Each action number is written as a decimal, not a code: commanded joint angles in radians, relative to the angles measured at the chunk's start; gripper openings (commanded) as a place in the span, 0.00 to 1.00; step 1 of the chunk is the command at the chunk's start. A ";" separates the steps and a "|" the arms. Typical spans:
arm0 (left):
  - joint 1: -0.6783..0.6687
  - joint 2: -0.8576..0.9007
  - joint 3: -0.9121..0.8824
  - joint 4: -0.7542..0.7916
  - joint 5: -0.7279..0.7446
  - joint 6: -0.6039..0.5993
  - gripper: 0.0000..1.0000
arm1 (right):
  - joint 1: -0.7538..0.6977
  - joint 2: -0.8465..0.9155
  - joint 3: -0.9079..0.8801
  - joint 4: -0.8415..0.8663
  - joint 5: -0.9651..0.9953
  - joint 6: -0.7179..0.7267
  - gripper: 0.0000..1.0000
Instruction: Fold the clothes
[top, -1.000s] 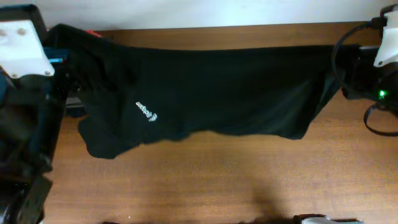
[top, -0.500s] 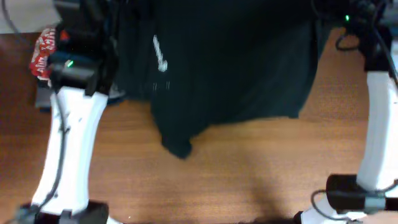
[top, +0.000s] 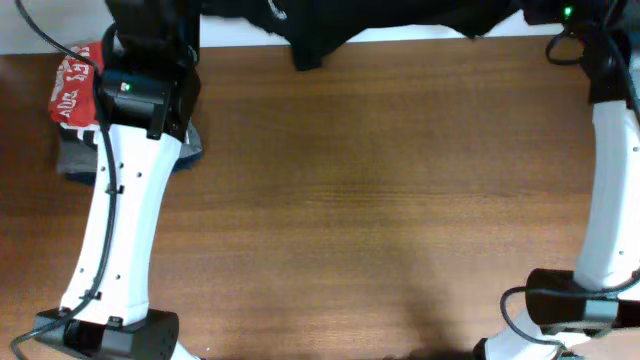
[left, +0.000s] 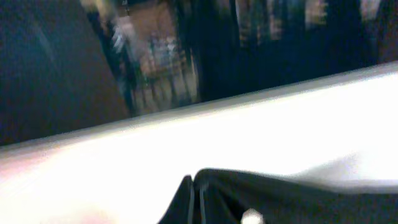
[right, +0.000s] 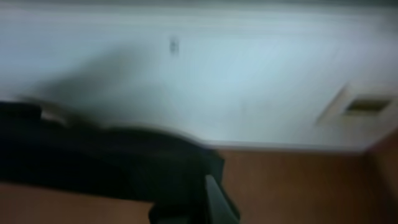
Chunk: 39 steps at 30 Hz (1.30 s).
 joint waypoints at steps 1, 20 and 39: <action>0.008 0.028 0.011 -0.137 -0.014 0.018 0.00 | -0.012 0.089 0.007 -0.110 -0.011 -0.007 0.04; 0.008 0.073 0.011 -0.789 0.108 -0.024 0.00 | -0.030 0.152 0.008 -0.668 -0.042 -0.006 0.04; 0.003 0.074 -0.057 -1.169 0.356 -0.049 0.00 | -0.054 -0.336 -0.676 -0.590 -0.033 0.068 0.04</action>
